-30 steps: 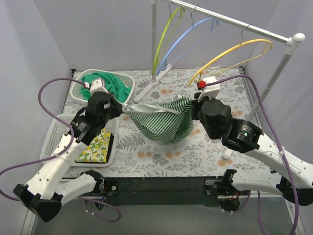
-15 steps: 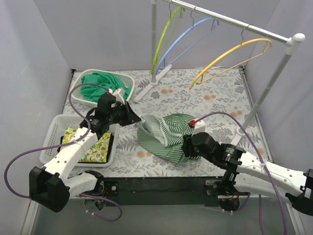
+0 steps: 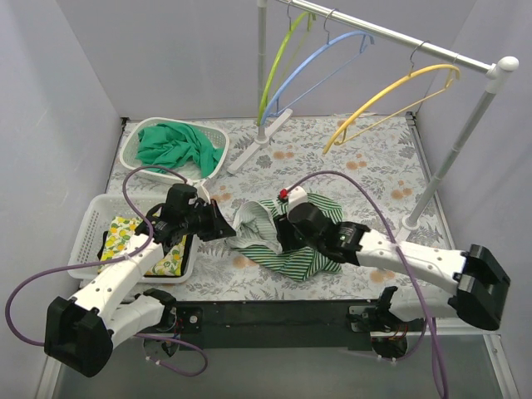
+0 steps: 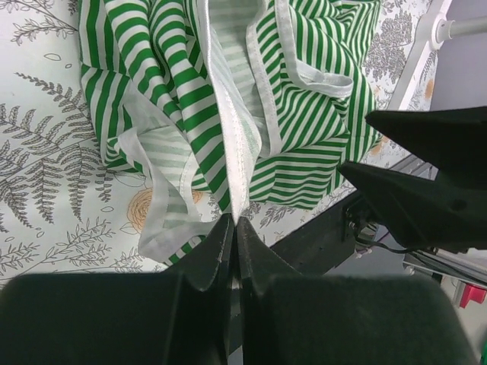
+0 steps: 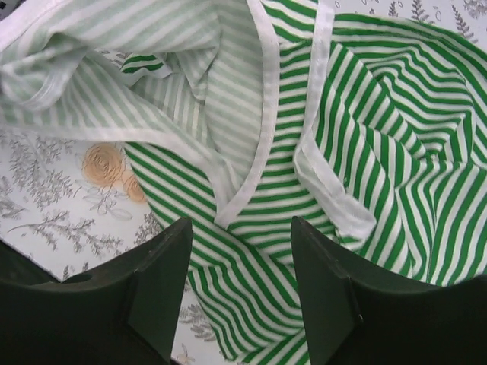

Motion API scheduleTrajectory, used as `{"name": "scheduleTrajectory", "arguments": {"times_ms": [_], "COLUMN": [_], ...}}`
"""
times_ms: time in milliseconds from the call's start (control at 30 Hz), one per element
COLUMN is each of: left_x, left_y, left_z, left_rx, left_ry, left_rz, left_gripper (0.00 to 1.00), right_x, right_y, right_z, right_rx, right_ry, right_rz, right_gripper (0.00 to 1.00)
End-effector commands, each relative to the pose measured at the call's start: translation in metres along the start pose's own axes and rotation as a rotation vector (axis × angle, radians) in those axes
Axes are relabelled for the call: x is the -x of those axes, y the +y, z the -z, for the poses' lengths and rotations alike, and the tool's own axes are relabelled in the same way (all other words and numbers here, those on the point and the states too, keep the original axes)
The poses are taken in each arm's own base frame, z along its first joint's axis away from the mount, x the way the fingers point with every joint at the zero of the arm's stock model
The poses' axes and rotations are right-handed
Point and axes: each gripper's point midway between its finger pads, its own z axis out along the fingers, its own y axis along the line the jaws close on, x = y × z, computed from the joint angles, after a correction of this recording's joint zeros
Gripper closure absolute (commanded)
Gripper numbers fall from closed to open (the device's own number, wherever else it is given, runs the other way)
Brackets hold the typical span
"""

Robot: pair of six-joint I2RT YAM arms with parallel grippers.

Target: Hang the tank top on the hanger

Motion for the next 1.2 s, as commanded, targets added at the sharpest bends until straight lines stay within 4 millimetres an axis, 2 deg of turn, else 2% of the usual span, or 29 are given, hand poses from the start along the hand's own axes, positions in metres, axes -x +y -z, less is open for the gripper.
{"name": "scheduleTrajectory", "arguments": {"times_ms": [0, 67, 100, 133, 200, 367, 400, 533, 567, 600, 667, 700, 767, 800, 867, 900, 933, 967, 1000, 1033, 1067, 1133, 1167], "left_x": [0.012, 0.013, 0.015, 0.016, 0.018, 0.020, 0.020, 0.027, 0.027, 0.029, 0.034, 0.036, 0.043, 0.048, 0.054, 0.065, 0.068, 0.072, 0.082, 0.084, 0.088, 0.099, 0.103], "left_y": [-0.006, -0.005, -0.006, -0.006, -0.006, -0.005, -0.005, -0.008, -0.007, -0.006, -0.005, -0.004, 0.002, 0.006, 0.015, 0.020, 0.025, 0.028, 0.026, 0.028, 0.028, 0.023, 0.020], "left_z": [0.007, 0.008, 0.009, 0.010, 0.012, 0.015, 0.015, 0.020, 0.021, 0.022, 0.025, 0.026, 0.030, 0.032, 0.038, 0.045, 0.050, 0.054, 0.064, 0.068, 0.073, 0.086, 0.090], "left_rx": [0.013, 0.017, 0.018, 0.021, 0.030, 0.043, 0.043, 0.047, 0.056, 0.063, 0.085, 0.095, 0.138, 0.166, 0.231, 0.287, 0.323, 0.348, 0.371, 0.392, 0.403, 0.417, 0.416], "left_ry": [-0.053, -0.058, -0.066, -0.070, -0.079, -0.088, -0.088, -0.120, -0.124, -0.130, -0.157, -0.166, -0.201, -0.219, -0.243, -0.295, -0.310, -0.329, -0.376, -0.389, -0.410, -0.469, -0.486], "left_rz": [-0.013, -0.012, -0.015, -0.021, -0.029, -0.044, -0.045, -0.055, -0.055, -0.057, -0.063, -0.064, -0.080, -0.089, -0.114, -0.121, -0.138, -0.145, -0.153, -0.158, -0.169, -0.178, -0.190], "left_gripper": [1.00, 1.00, 1.00, 1.00, 1.00, 1.00, 1.00, 1.00, 1.00, 1.00, 1.00, 1.00, 1.00, 1.00, 1.00, 1.00, 1.00, 1.00, 1.00, 1.00, 1.00, 1.00, 1.00], "right_x": [0.035, 0.048, 0.042, 0.050, 0.048, 0.070, 0.064, 0.057, 0.054, 0.050, 0.051, 0.049, 0.055, 0.060, 0.071, 0.071, 0.073, 0.080, 0.075, 0.079, 0.084, 0.086, 0.101], "right_y": [0.004, 0.003, -0.002, -0.002, -0.010, -0.011, -0.015, -0.027, -0.028, -0.033, -0.037, -0.040, -0.042, -0.042, -0.035, -0.032, -0.028, -0.015, -0.012, -0.005, 0.009, 0.017, 0.031], "right_z": [-0.037, -0.049, -0.063, -0.068, -0.086, -0.110, -0.119, -0.131, -0.133, -0.132, -0.128, -0.125, -0.115, -0.110, -0.094, -0.086, -0.080, -0.067, -0.059, -0.050, -0.037, -0.020, -0.003], "right_rx": [-0.048, -0.069, -0.090, -0.095, -0.122, -0.160, -0.183, -0.228, -0.234, -0.247, -0.260, -0.268, -0.280, -0.282, -0.263, -0.257, -0.246, -0.215, -0.210, -0.198, -0.162, -0.149, -0.113], "right_ry": [-0.043, -0.055, -0.024, -0.034, -0.018, -0.055, -0.036, -0.009, 0.001, 0.010, 0.002, 0.004, -0.009, -0.020, -0.047, -0.044, -0.050, -0.073, -0.052, -0.061, -0.079, -0.081, -0.126], "right_rz": [0.080, 0.072, 0.071, 0.067, 0.063, 0.068, 0.076, 0.074, 0.074, 0.070, 0.063, 0.062, 0.061, 0.052, 0.044, 0.049, 0.052, 0.057, 0.072, 0.070, 0.080, 0.086, 0.080], "right_gripper": [0.39, 0.38, 0.38, 0.37, 0.34, 0.31, 0.30, 0.33, 0.35, 0.42, 0.54, 0.73, 0.87, 0.98, 0.99, 0.99, 0.99, 0.99, 0.99, 0.99, 0.99, 0.99, 0.99]}}
